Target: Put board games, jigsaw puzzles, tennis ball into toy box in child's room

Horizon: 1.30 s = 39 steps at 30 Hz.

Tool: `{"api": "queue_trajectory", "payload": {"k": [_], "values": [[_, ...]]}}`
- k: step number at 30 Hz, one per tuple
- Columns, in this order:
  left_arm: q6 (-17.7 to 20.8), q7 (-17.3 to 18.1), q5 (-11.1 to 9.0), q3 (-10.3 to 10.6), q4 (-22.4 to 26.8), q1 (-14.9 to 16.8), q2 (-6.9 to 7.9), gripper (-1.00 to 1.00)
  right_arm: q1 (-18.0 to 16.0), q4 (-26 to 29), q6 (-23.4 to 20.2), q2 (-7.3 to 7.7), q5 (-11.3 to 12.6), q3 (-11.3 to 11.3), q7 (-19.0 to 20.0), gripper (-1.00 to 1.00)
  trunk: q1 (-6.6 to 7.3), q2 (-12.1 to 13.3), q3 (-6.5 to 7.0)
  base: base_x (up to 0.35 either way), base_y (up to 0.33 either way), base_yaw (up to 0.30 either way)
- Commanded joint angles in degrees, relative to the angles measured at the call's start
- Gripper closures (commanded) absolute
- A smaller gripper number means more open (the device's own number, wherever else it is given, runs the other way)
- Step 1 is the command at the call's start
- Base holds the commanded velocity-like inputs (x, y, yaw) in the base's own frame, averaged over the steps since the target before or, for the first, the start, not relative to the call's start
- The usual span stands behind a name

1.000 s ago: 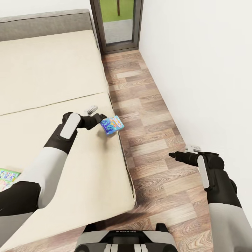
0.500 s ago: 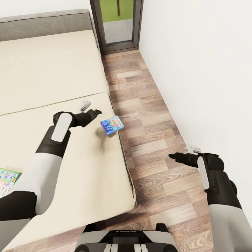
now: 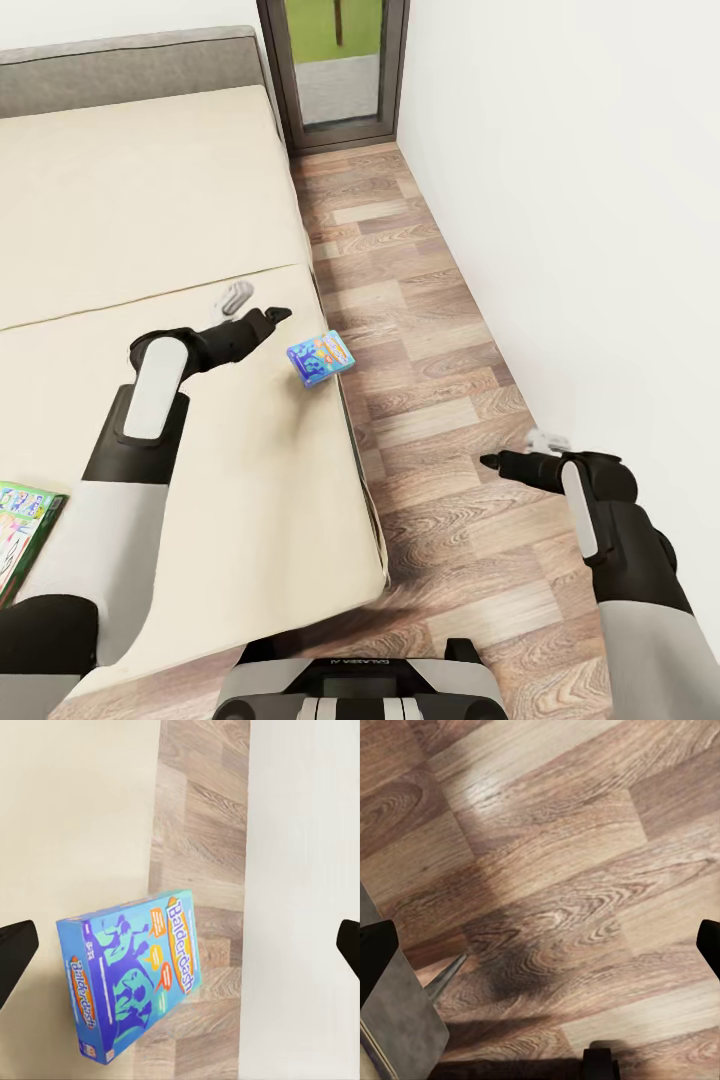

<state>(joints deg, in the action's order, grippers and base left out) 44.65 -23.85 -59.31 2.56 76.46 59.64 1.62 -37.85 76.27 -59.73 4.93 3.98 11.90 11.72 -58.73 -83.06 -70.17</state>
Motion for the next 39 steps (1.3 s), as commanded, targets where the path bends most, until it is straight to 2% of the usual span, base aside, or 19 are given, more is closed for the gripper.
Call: {"api": "queue_trajectory", "payload": {"k": [1, 5, 8, 14, 18, 21, 23, 24, 26, 27, 28, 29, 32, 33, 34, 35, 37, 38, 39], "values": [[0.15, -0.83, -1.12, 0.22, 1.64, -0.74, -0.13, -1.00, 0.03, -0.03, -0.27, -0.05, 0.39, 0.01, -0.14, -1.00, 0.00, -0.02, -0.03, 0.000, 0.000, 0.000], [0.36, -1.73, -1.91, 0.46, 5.40, -2.15, -0.71, -1.00, 0.07, -0.16, -0.27, -0.22, 0.43, -0.06, -0.07, -1.00, 0.00, -0.02, -0.03, 0.000, 0.000, 0.000], [1.23, -4.60, -2.75, 1.31, 10.51, -4.12, -2.18, -1.00, -0.19, -0.62, -0.27, -1.17, 0.42, 0.14, -0.13, -1.00, 0.00, -0.02, -0.03, 0.000, 0.000, 0.000], [2.80, -7.26, -3.22, 3.52, 13.03, -5.44, -3.62, -1.00, -0.73, -3.71, -0.27, -2.76, 0.43, 1.02, -0.58, -1.00, 0.00, -0.02, -0.03, 0.000, 0.000, 0.000], [3.83, -8.68, -3.84, 5.71, 14.33, -6.16, -4.55, -1.00, -3.30, -9.24, 1.25, -4.01, 0.53, 3.69, -1.22, -1.00, 0.00, -0.02, -0.03, 0.000, 0.000, 0.000], [4.13, -8.97, -4.45, 6.23, 14.61, -6.31, -4.84, -1.00, -4.61, -11.41, 2.26, -4.36, 0.66, 4.88, -1.32, -1.00, 0.00, -0.02, -0.03, 0.000, 0.000, 0.000], [4.63, -9.44, -6.93, 6.96, 15.02, -6.39, -5.45, -1.00, -7.29, -16.16, 4.18, -4.91, 1.53, 7.40, -1.29, -1.00, 0.00, -0.02, -0.03, 0.000, 0.000, 0.000], [4.63, -9.44, -6.93, 6.96, 15.02, -6.39, -5.45, -1.00, -7.29, -16.16, 4.18, -4.91, 1.53, 7.40, -1.29, -1.00, 0.00, -0.02, -0.03, 0.000, 0.000, 0.000], [4.96, -9.76, -11.25, 7.40, 15.28, -6.25, -5.86, -1.00, -9.65, -20.86, 5.69, -5.23, 3.54, 9.55, -0.69, -1.00, 0.00, -0.02, -0.03, 0.000, 0.000, 0.000], [4.96, -9.76, -11.25, 7.40, 15.28, -6.25, -5.86, -1.00, -9.65, -20.86, 5.69, -5.23, 3.54, 9.55, -0.69, -1.00, 0.00, -0.02, -0.03, 0.000, 0.000, 0.000], [5.07, -9.88, -13.97, 7.55, 15.37, -6.16, -5.91, -1.00, -10.63, -22.90, 6.30, -5.24, 5.00, 10.32, 0.00, -1.00, 0.00, -0.02, -0.03, 0.000, 0.000, 0.000], [5.07, -9.88, -13.97, 7.55, 15.37, -6.16, -5.91, -1.00, -10.63, -22.90, 6.30, -5.24, 5.00, 10.32, 0.00, -1.00, 0.00, -0.02, -0.03, 0.000, 0.000, 0.000], [5.36, -10.20, -22.37, 7.88, 15.55, -5.48, -5.70, -1.00, -12.81, -26.89, 8.19, -5.15, 9.35, 11.77, 3.90, -1.00, 0.00, -0.02, -0.03, 0.000, 0.000, 0.000], [5.36, -10.20, -22.37, 7.88, 15.55, -5.48, -5.70, -1.00, -12.81, -26.89, 8.19, -5.15, 9.35, 11.77, 3.90, -1.00, 0.00, -0.02, -0.03, 0.000, 0.000, 0.000], [5.43, -10.32, -24.65, 7.88, 15.59, -5.26, -5.50, -1.00, -13.28, -27.70, 9.14, -5.12, 10.37, 12.06, 5.83, -1.00, 0.00, -0.02, -0.03, 0.000, 0.000, 0.000], [5.43, -10.32, -24.65, 7.88, 15.59, -5.26, -5.50, -1.00, -13.28, -27.70, 9.14, -5.12, 10.37, 12.06, 5.83, -1.00, 0.00, -0.02, -0.03, 0.000, 0.000, 0.000], [5.56, -10.57, -28.15, 7.89, 15.64, -4.88, -4.77, -1.00, -13.95, -28.86, 11.76, -5.09, 11.85, 12.47, 10.22, -1.00, 0.00, -0.02, -0.03, 0.000, 0.000, 0.000], [5.56, -10.57, -28.15, 7.89, 15.64, -4.88, -4.77, -1.00, -13.95, -28.86, 11.76, -5.09, 11.85, 12.47, 10.22, -1.00, 0.00, -0.02, -0.03, 0.000, 0.000, 0.000], [5.64, -10.70, -29.46, 7.89, 15.66, -4.78, -4.35, -1.00, -14.21, -29.29, 13.23, -5.07, 12.36, 12.60, 12.40, -1.00, 0.00, -0.02, -0.03, 0.000, 0.000, 0.000]]}}
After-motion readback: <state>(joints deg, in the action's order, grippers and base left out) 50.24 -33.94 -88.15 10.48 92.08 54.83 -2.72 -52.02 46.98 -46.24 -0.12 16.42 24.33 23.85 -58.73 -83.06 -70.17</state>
